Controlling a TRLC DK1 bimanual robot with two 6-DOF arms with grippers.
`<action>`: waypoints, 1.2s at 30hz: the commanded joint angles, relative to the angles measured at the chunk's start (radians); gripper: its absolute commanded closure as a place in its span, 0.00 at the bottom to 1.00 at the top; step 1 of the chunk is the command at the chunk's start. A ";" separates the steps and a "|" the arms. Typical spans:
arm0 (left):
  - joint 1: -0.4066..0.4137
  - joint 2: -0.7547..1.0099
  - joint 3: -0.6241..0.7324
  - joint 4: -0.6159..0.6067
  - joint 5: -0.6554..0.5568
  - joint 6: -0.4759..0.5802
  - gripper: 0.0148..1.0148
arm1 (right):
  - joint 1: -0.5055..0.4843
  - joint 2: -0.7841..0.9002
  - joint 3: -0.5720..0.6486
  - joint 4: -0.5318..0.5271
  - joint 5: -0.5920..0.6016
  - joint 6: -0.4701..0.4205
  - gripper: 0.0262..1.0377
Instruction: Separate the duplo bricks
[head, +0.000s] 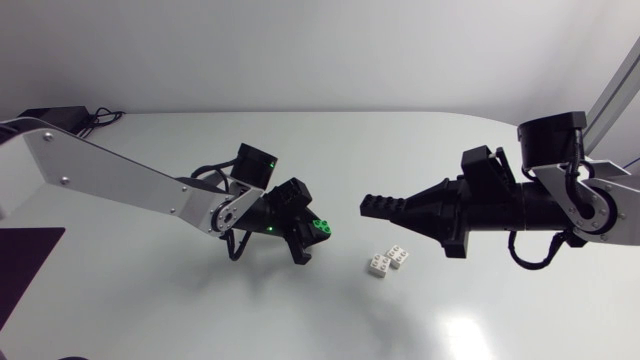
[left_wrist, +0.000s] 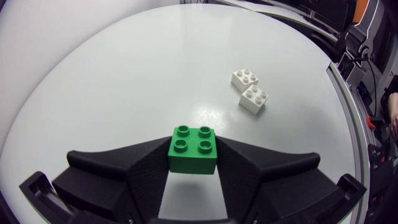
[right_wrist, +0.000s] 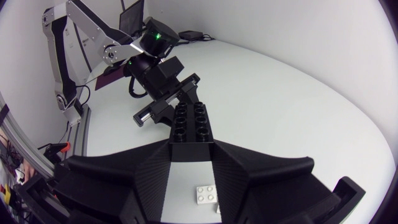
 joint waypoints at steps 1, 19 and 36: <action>-0.004 0.034 -0.031 0.024 -0.012 0.024 0.54 | 0.012 0.013 -0.005 0.022 0.009 -0.009 0.79; 0.007 -0.074 -0.074 -0.010 -0.014 0.002 0.39 | 0.125 0.253 -0.001 0.260 0.267 -0.091 0.79; 0.039 -0.336 -0.129 -0.110 -0.015 -0.022 0.21 | 0.210 0.561 0.166 0.340 0.384 -0.088 0.79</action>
